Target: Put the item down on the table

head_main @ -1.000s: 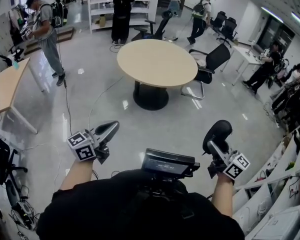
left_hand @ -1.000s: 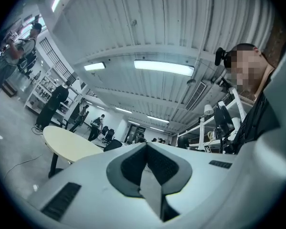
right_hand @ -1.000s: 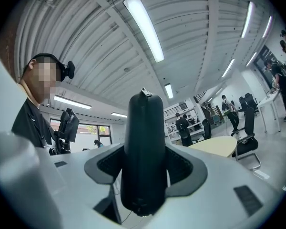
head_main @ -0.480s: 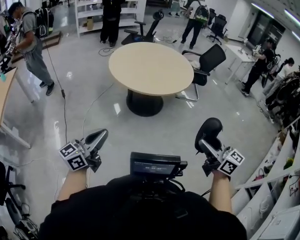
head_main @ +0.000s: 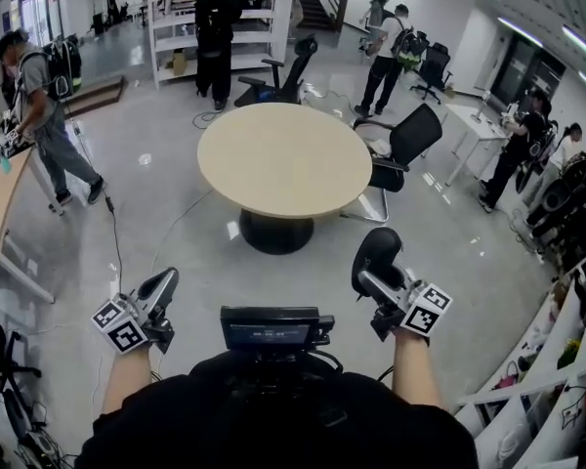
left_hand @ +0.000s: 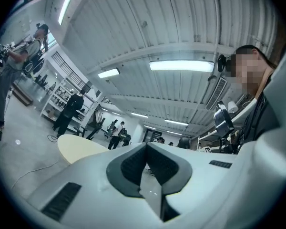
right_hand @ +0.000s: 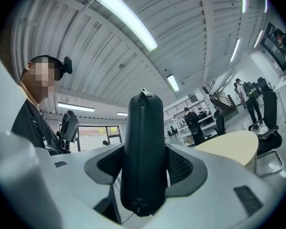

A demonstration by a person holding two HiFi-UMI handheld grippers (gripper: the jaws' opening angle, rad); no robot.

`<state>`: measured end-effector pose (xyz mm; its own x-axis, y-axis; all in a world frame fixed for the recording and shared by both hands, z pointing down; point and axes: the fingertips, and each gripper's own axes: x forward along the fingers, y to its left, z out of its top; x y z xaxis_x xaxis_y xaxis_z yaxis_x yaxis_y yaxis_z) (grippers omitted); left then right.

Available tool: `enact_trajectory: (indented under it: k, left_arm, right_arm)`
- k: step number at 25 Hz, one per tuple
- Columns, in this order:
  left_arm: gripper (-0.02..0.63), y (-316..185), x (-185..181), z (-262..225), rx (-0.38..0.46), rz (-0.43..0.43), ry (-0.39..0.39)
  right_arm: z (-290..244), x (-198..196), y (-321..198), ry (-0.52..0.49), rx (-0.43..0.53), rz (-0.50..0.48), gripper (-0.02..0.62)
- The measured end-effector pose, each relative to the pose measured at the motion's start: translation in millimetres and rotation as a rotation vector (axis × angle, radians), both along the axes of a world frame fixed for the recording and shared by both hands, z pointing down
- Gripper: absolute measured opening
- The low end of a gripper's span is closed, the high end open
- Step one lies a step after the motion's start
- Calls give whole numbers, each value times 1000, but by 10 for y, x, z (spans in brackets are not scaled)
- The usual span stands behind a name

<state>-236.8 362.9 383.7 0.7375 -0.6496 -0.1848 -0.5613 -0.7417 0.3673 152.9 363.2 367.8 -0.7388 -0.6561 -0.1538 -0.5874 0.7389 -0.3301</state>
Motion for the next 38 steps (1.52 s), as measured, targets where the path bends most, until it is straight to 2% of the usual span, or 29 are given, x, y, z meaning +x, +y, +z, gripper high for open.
enact_trajectory:
  k: [4, 9, 13, 17, 20, 24, 34, 38]
  left_arm:
    - [0, -265, 569, -138, -2, -40, 8]
    - [0, -689, 1414, -226, 1, -9, 30]
    - [0, -949, 1748, -59, -23, -9, 8]
    - [0, -1221, 1879, -35, -34, -7, 8]
    - [1, -1499, 1874, 1, -38, 11, 24]
    - [1, -1907, 1706, 65, -33, 52, 45]
    - [0, -3323, 619, -65, 8, 148, 57]
    - [0, -3737, 328, 2, 13, 182, 63]
  right_arm:
    - [-182, 515, -418, 6, 31, -58, 267]
    - [-181, 1187, -873, 9, 35, -75, 267]
    - [63, 1557, -1146, -7, 4, -66, 267]
    - [130, 1750, -1363, -16, -17, -54, 267]
    - [130, 1729, -1598, -5, -23, -41, 267]
    - [98, 1495, -1915, 28, -23, -15, 267]
    - [-235, 435, -2925, 52, 11, 92, 267]
    - [-168, 42, -3257, 74, 1, 103, 267]
